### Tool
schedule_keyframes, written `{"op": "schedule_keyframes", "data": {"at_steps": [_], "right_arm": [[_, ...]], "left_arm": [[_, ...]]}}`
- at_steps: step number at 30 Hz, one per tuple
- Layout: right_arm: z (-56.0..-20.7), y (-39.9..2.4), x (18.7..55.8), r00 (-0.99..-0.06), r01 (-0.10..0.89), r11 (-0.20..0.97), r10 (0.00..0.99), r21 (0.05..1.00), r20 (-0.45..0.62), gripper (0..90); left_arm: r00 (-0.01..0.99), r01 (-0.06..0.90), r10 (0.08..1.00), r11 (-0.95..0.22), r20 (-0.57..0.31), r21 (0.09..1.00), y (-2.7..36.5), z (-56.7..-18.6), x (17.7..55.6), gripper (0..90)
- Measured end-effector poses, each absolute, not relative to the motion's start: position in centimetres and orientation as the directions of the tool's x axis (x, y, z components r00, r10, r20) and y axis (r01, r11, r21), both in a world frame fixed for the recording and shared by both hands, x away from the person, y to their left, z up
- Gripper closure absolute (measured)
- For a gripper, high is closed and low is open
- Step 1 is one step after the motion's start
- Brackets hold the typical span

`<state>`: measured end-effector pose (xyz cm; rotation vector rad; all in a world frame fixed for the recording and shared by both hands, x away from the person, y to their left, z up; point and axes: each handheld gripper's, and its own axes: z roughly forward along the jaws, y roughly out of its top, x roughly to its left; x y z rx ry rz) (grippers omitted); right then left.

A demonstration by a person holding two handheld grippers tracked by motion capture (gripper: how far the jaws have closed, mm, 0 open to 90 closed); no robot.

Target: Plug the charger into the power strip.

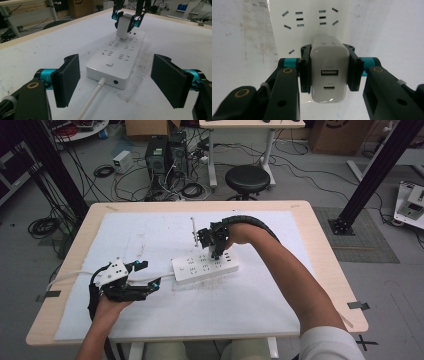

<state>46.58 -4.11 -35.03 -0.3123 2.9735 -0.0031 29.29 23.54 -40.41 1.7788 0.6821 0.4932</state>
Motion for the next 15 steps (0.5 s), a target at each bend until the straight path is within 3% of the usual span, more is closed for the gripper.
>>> {"op": "schedule_keyframes", "data": {"at_steps": [15], "right_arm": [[-35.45, -4.19, 47.31, -0.974, -0.196, 0.98, -0.196, -0.007, -0.113, 64.1]], "left_arm": [[0.742, 0.207, 0.67, -0.217, -0.009, 0.954, 23.8, -40.69, 29.42, 24.5]]}}
